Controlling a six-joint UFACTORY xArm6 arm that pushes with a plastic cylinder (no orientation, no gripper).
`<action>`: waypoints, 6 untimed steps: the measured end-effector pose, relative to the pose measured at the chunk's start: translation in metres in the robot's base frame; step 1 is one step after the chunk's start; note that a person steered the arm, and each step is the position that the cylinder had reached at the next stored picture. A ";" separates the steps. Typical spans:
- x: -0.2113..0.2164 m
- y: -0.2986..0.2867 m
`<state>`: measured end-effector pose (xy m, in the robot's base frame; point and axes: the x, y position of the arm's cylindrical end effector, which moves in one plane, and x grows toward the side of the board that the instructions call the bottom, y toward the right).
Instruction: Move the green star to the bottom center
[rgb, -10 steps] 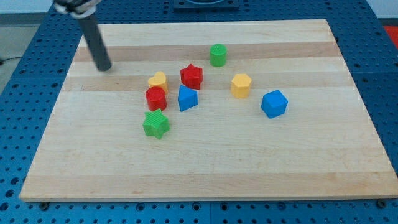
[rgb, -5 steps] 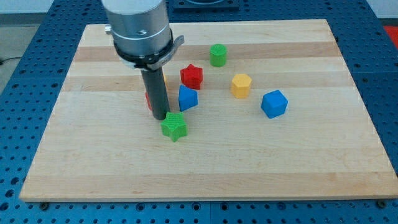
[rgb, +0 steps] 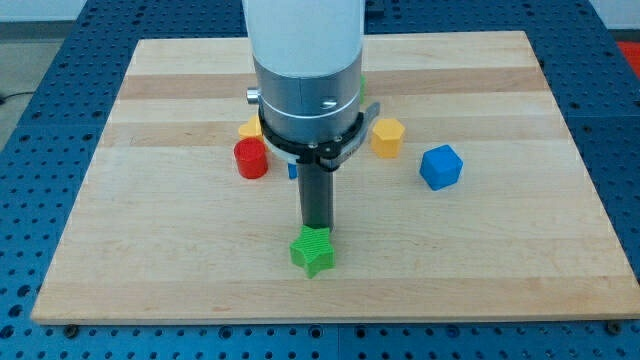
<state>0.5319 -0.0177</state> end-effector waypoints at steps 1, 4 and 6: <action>0.017 0.004; 0.011 -0.101; -0.087 -0.167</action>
